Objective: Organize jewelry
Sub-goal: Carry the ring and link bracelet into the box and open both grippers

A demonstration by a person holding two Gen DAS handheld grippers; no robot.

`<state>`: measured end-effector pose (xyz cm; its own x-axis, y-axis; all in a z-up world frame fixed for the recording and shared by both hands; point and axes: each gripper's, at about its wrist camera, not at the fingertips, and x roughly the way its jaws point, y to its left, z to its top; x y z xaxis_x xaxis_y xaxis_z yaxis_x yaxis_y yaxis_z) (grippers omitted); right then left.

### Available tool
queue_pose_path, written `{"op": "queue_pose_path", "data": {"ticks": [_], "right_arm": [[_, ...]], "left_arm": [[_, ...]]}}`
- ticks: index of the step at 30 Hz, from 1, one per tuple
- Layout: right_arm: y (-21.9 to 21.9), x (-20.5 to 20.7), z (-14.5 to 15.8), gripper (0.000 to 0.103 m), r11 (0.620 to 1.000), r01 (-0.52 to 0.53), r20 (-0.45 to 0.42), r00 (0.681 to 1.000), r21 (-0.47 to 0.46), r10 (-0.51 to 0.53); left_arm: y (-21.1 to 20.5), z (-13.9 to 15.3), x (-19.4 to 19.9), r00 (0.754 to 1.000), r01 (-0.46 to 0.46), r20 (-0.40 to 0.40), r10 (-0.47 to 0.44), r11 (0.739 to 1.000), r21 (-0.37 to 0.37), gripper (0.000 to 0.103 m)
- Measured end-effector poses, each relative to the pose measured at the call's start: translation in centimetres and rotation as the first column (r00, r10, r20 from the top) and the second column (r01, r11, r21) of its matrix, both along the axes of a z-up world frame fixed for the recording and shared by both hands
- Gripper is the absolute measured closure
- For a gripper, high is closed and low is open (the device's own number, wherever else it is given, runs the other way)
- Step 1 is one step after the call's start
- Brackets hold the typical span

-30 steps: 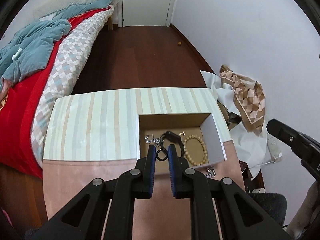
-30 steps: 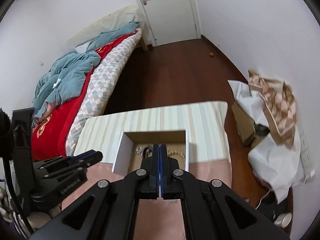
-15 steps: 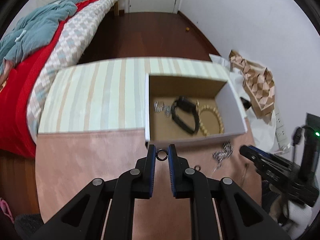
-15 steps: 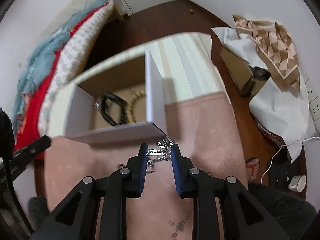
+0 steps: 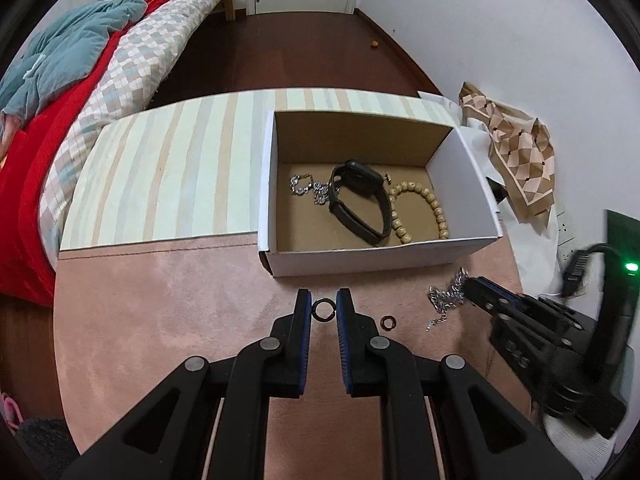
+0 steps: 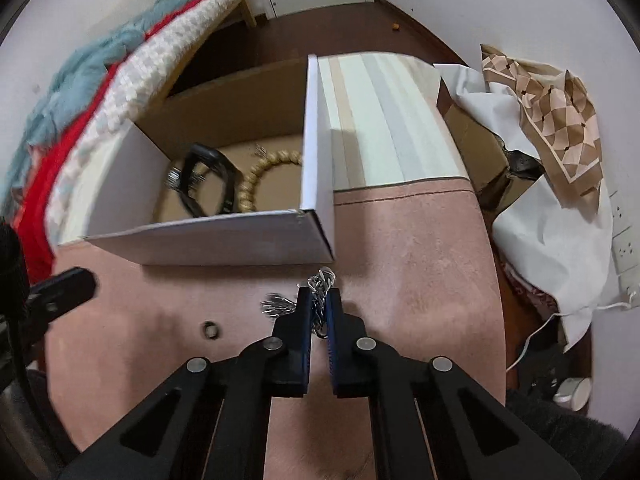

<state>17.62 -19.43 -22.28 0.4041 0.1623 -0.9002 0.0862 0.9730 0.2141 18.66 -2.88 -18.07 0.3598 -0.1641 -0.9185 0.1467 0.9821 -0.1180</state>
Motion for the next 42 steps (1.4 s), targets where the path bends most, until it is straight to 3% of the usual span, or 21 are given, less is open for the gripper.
{"op": "queue_pose_path", "data": {"ticks": [8, 14, 21, 27, 28, 30, 32, 33, 35, 37, 38, 40, 42], "right_arm": [[-0.7, -1.9, 8.9, 0.097, 0.993, 0.008, 0.132, 0.991, 0.114, -0.023], [-1.1, 0.9, 13.9, 0.097, 0.988, -0.016, 0.205, 0.979, 0.154, -0.016], [0.1, 7.9, 12.4, 0.097, 0.993, -0.059, 0.170, 0.985, 0.102, 0.041], [0.5, 12.6, 8.6, 0.096, 0.993, -0.066, 0.047, 0.997, 0.100, 0.062], [0.3, 12.9, 8.5, 0.093, 0.994, -0.060, 0.045, 0.997, 0.088, 0.056], [0.0, 12.9, 8.6, 0.059, 0.995, -0.048, 0.060, 0.997, 0.083, 0.043], [-0.3, 12.4, 9.2, 0.051, 0.998, -0.036, 0.086, 0.996, 0.056, 0.031], [-0.3, 12.0, 9.5, 0.051, 0.999, -0.035, 0.095, 0.995, 0.040, 0.031], [0.0, 11.1, 9.8, 0.045, 1.000, -0.031, 0.096, 0.995, -0.004, 0.031], [0.2, 10.1, 9.9, 0.023, 0.999, -0.027, 0.094, 0.995, -0.042, 0.031], [0.4, 9.5, 9.9, 0.010, 0.997, -0.026, 0.089, 0.996, -0.071, 0.032], [0.9, 8.3, 9.6, 0.006, 0.992, -0.026, 0.073, 0.997, -0.126, 0.035], [1.3, 7.4, 9.0, 0.003, 0.986, -0.027, 0.051, 0.998, -0.162, 0.036]], "left_arm": [[0.4, 3.8, 0.3, 0.999, 0.004, 0.051, -0.002, 0.999, -0.044, 0.093], [0.3, 6.2, 3.2, 0.997, 0.019, 0.079, -0.014, 0.998, -0.067, 0.093], [-0.7, 5.2, 7.4, 0.997, 0.051, 0.051, -0.050, 0.998, -0.024, 0.093], [-0.3, 3.9, 9.9, 1.000, 0.009, 0.003, -0.009, 1.000, -0.019, 0.090], [-0.2, 3.9, 10.0, 1.000, 0.003, 0.000, -0.003, 1.000, -0.019, 0.088], [0.2, 4.1, 10.3, 1.000, -0.017, 0.008, 0.017, 1.000, -0.010, 0.077], [0.6, 4.4, 10.3, 0.999, -0.035, 0.025, 0.035, 0.999, -0.003, 0.044], [0.9, 4.6, 10.1, 0.998, -0.050, 0.042, 0.049, 0.999, 0.002, 0.037], [1.4, 4.9, 9.7, 0.996, -0.062, 0.060, 0.061, 0.998, 0.010, 0.035], [1.8, 4.9, 9.0, 0.995, -0.080, 0.070, 0.077, 0.996, 0.038, 0.028], [2.1, 4.8, 8.7, 0.994, -0.087, 0.075, 0.084, 0.995, 0.047, 0.017], [2.5, 4.6, 7.7, 0.992, -0.103, 0.084, 0.097, 0.992, 0.072, 0.009], [2.7, 4.1, 6.7, 0.991, -0.117, 0.081, 0.109, 0.988, 0.103, 0.009]]}}
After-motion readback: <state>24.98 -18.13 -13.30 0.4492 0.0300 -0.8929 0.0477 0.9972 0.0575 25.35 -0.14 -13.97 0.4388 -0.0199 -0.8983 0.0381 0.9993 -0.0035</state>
